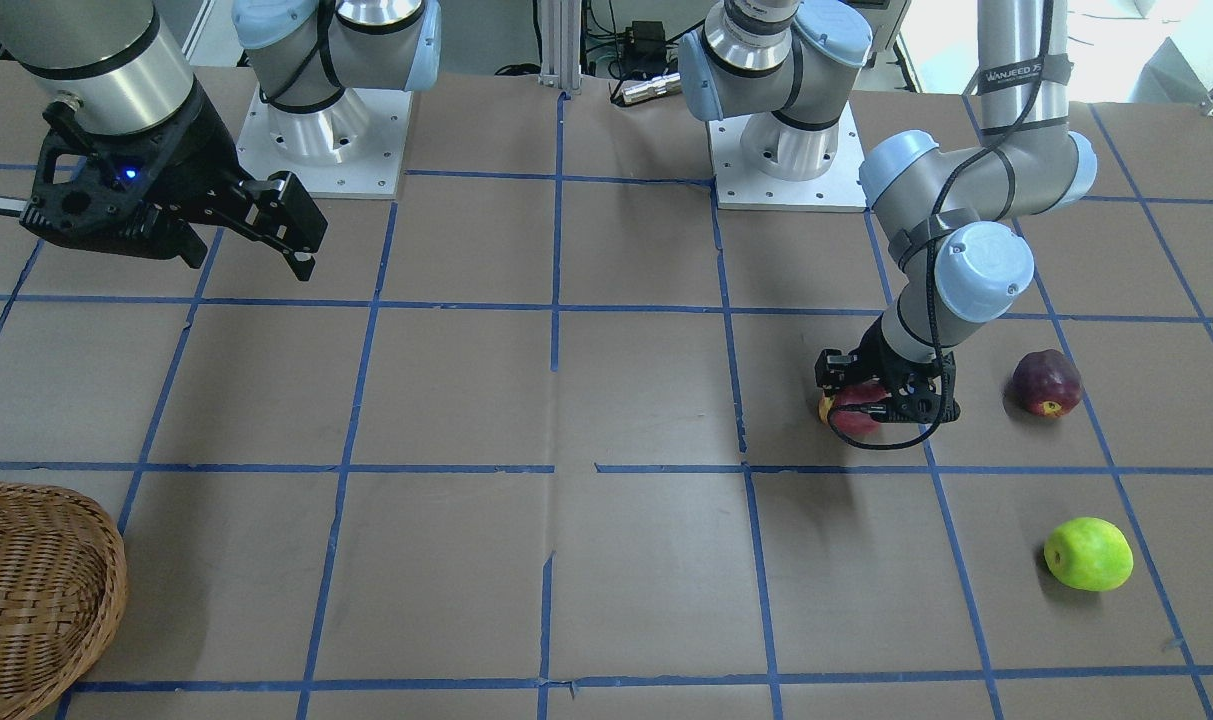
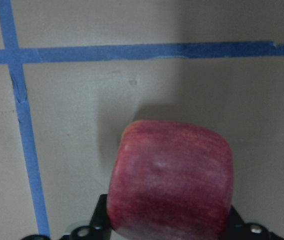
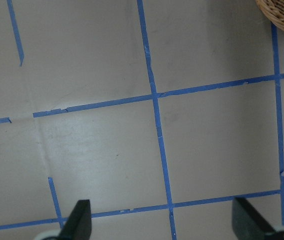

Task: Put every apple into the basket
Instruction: 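Close the left gripper on the pinkish-red apple and lift it, then carry the pinkish-red apple to the table center and set it down, then open and withdraw the left gripper while the right gripper grasps the apple, then carry the pinkish-red apple to the basket while left grasps the dark red apple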

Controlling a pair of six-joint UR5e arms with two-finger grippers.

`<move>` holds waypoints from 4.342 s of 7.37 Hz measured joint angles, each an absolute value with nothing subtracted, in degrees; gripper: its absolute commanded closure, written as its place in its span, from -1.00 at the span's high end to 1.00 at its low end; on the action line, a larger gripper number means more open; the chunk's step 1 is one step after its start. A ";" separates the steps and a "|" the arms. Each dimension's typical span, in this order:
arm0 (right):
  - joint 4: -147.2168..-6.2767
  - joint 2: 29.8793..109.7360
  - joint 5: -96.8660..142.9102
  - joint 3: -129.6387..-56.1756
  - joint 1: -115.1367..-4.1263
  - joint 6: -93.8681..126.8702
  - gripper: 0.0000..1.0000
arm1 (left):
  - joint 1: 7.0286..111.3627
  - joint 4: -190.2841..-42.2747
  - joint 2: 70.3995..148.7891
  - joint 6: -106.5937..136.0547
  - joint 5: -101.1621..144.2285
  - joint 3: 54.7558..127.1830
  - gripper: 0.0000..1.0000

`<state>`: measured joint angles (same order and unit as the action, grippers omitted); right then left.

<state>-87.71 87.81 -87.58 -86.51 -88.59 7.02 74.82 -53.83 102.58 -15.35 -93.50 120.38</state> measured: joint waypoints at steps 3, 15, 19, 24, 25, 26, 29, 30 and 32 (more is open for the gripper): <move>-87.75 87.77 -87.62 -86.52 -88.59 6.95 1.00 | 78.89 -62.02 100.68 -7.31 -90.42 113.42 -0.44; -92.41 80.60 -87.32 -86.57 -88.59 6.29 1.00 | 110.38 -57.39 115.63 46.52 -77.88 99.53 1.00; -95.95 75.72 -86.69 -86.35 -90.82 7.10 1.00 | 107.77 -61.84 112.95 45.27 -76.03 95.95 1.00; -100.59 72.08 -86.49 -86.37 -99.98 13.38 1.00 | 94.16 -84.82 103.22 15.01 -81.79 92.14 0.99; -102.84 70.50 -86.48 -86.35 -101.79 15.50 1.00 | 90.21 -87.19 101.66 7.98 -84.17 92.74 0.99; -104.51 69.01 -86.48 -86.32 -103.67 17.84 1.00 | 85.56 -88.47 100.67 0.88 -85.36 93.60 1.00; -109.24 63.23 -86.56 -86.42 -108.90 21.21 1.00 | 70.50 -87.02 100.60 -17.13 -92.28 97.25 0.96; -109.80 61.85 -86.57 -86.59 -109.85 21.33 1.00 | 66.29 -84.32 101.19 -25.00 -94.68 98.33 0.96; -111.14 61.02 -86.78 -89.20 -110.61 21.10 1.00 | 57.49 -78.78 102.15 -40.56 -97.39 100.55 0.95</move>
